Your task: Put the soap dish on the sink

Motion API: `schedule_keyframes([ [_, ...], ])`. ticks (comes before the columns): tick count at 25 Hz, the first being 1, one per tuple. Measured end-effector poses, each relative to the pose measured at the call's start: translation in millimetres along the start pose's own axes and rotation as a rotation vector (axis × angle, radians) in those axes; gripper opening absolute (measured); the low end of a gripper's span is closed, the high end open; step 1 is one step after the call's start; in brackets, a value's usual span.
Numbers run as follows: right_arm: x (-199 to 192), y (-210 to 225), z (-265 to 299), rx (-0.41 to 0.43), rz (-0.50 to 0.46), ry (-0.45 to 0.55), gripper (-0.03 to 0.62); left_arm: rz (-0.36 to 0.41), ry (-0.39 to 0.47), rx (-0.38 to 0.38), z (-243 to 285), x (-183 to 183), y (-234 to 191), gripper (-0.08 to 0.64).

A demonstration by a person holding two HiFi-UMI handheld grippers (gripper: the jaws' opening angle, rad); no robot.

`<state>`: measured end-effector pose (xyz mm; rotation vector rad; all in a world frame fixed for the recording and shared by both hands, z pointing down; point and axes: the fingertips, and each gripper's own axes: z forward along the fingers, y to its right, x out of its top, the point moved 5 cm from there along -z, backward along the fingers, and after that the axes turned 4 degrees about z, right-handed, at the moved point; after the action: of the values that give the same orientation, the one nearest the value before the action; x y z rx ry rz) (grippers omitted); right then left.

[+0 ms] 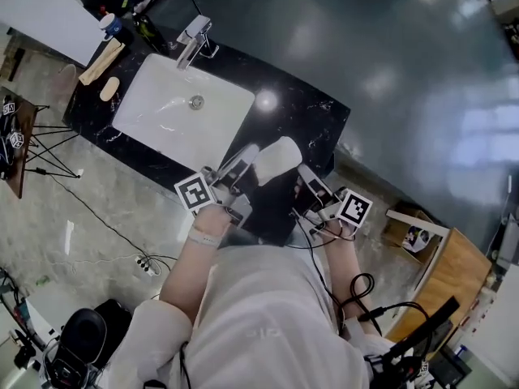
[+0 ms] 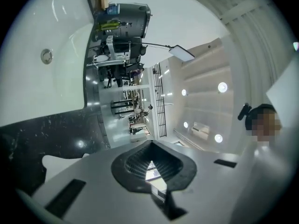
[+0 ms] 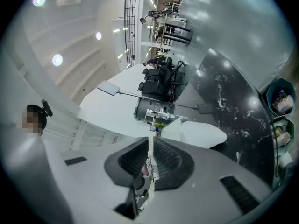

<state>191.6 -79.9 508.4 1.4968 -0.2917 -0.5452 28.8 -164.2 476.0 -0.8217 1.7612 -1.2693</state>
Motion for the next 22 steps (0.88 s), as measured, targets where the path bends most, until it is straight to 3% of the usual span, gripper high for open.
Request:
schedule_keyframes([
  [6,-16.2,-60.6,14.6,0.119,-0.045,-0.052,0.049,0.05,0.038,-0.027,-40.0,3.0,46.7,0.006],
  [10,-37.7,-98.4,20.5,0.195,-0.086,-0.101,0.049,0.163,0.043,-0.063,-63.7,6.1,79.3,0.006],
  [12,-50.2,-109.4,22.3,0.217,-0.11,-0.134,0.049,0.178,0.034,-0.089,-73.8,1.4,91.2,0.006],
  [22,-90.1,-111.5,25.5,0.195,-0.146,-0.215,0.048,0.154,0.014,-0.104,-95.9,-18.8,96.8,0.006],
])
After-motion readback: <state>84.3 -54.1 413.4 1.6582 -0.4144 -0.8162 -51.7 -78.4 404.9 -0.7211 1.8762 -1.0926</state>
